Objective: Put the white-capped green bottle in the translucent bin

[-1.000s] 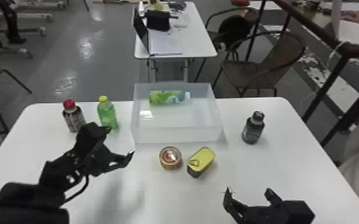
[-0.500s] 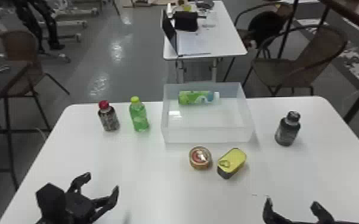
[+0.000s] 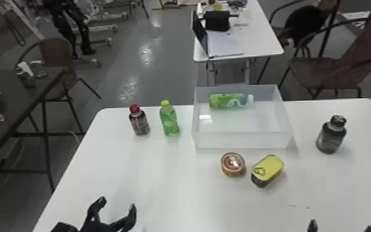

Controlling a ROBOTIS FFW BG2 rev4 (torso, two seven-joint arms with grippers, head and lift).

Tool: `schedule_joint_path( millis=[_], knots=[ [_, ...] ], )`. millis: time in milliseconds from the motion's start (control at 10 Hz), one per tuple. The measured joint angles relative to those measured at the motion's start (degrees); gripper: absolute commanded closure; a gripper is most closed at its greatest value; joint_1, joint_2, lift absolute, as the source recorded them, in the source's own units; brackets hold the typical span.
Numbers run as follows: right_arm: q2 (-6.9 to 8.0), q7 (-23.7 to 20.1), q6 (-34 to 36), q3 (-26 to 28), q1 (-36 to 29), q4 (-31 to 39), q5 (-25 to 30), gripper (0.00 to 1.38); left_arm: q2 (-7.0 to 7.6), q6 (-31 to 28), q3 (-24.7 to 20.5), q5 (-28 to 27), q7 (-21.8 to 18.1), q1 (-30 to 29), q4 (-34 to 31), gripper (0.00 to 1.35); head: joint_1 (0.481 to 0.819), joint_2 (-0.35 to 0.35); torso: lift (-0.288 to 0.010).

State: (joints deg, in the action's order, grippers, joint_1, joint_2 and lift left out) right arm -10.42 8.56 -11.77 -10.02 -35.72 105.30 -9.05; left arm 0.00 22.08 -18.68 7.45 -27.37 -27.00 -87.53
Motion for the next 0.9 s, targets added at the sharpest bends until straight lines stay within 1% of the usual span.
schedule_joint_path(
  millis=[100,200,300,500,900],
  knots=[
    [-0.08,-0.26,0.00,0.00,0.17,0.00,-0.01,0.09,0.00,0.17,1.78,2.13,1.63,-0.33,0.66,0.16,0.695,0.190,-0.055],
    [-0.12,-0.39,0.00,-0.02,0.30,0.00,-0.01,0.09,0.00,0.56,3.75,4.51,3.10,-0.60,1.40,0.11,0.695,0.178,-0.055],
    [-0.10,-0.40,0.00,-0.09,0.49,-0.07,0.08,0.09,0.00,1.07,5.16,6.09,3.72,-0.67,1.85,0.11,0.695,0.171,-0.055],
    [0.16,-0.39,0.00,-0.17,0.99,-0.26,0.35,0.09,0.00,1.84,7.00,7.37,4.74,-0.62,2.01,0.11,0.695,0.151,-0.055],
    [0.91,-0.38,-0.91,-0.15,1.43,-0.35,0.61,0.09,0.00,3.25,8.10,8.46,5.46,-0.52,2.04,0.11,0.695,0.144,-0.055]
  ],
)
